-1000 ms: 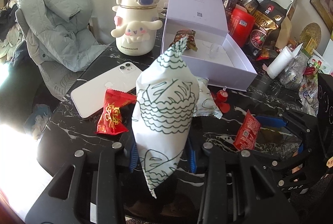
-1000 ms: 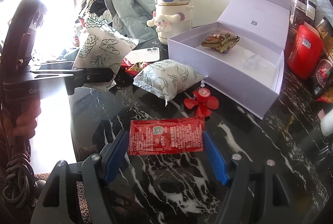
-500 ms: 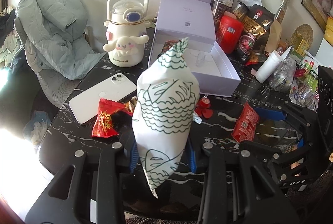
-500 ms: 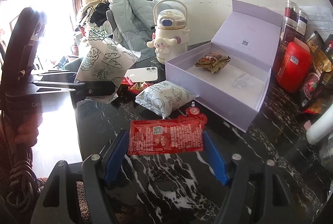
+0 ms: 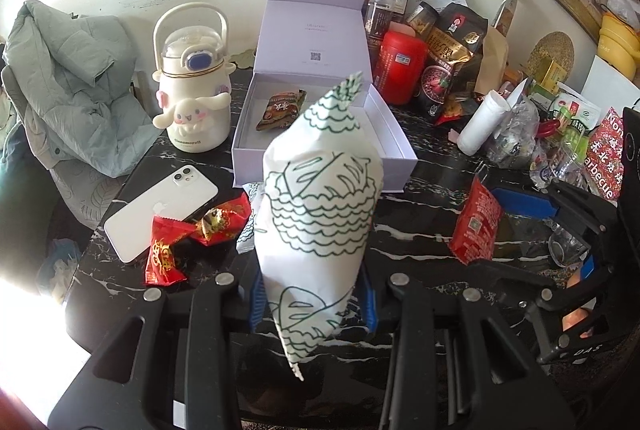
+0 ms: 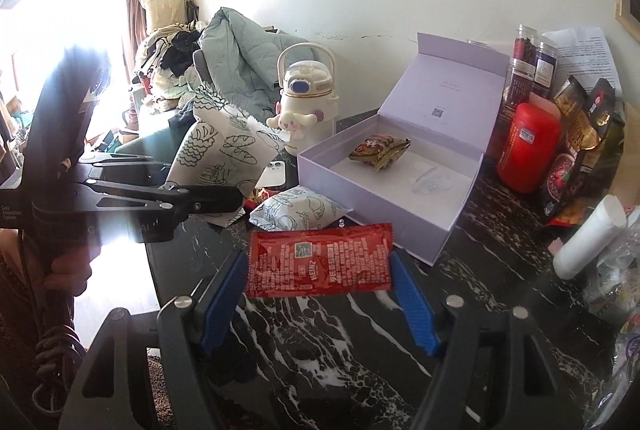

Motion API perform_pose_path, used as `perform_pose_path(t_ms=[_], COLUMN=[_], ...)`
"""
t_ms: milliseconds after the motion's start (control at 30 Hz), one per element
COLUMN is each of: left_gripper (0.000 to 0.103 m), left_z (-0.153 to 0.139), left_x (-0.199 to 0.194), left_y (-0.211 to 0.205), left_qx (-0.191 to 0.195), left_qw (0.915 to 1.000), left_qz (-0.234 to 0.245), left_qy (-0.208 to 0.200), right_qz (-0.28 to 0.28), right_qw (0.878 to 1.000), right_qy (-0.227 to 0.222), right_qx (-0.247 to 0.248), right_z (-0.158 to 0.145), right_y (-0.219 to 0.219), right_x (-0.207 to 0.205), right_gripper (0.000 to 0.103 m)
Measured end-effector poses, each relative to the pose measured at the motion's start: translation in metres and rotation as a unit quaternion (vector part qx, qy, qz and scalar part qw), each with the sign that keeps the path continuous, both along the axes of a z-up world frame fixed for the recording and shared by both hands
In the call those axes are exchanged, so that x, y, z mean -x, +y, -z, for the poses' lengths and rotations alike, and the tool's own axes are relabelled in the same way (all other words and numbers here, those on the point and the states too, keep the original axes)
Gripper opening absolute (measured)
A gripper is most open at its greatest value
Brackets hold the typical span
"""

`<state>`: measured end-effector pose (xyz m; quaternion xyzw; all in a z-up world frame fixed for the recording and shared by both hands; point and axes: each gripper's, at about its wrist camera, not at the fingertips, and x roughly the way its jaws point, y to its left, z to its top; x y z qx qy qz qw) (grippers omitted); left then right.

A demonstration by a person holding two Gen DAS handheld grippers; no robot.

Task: Organize objects
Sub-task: 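Carry the pastry bag over the lavender box while the right gripper carries the sauce packet there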

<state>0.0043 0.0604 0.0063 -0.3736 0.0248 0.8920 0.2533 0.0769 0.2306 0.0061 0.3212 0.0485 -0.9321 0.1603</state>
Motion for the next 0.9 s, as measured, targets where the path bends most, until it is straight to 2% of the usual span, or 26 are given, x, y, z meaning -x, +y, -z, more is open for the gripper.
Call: perform_pose_path(t_ms=[900], left_gripper=[0.035], left_z=[-0.023], left_x=[0.096], left_y=[0.055], left_qx=[0.009], left_qw=[0.9989], left_qz=[0.045], left_qy=[0.009], right_qz=[0.026], right_qw=[0.999], right_qy=[0.018], right_qx=[0.006], right_z=[-0.023], right_y=[0.044], right_x=[0.098], right_gripper=[0.074])
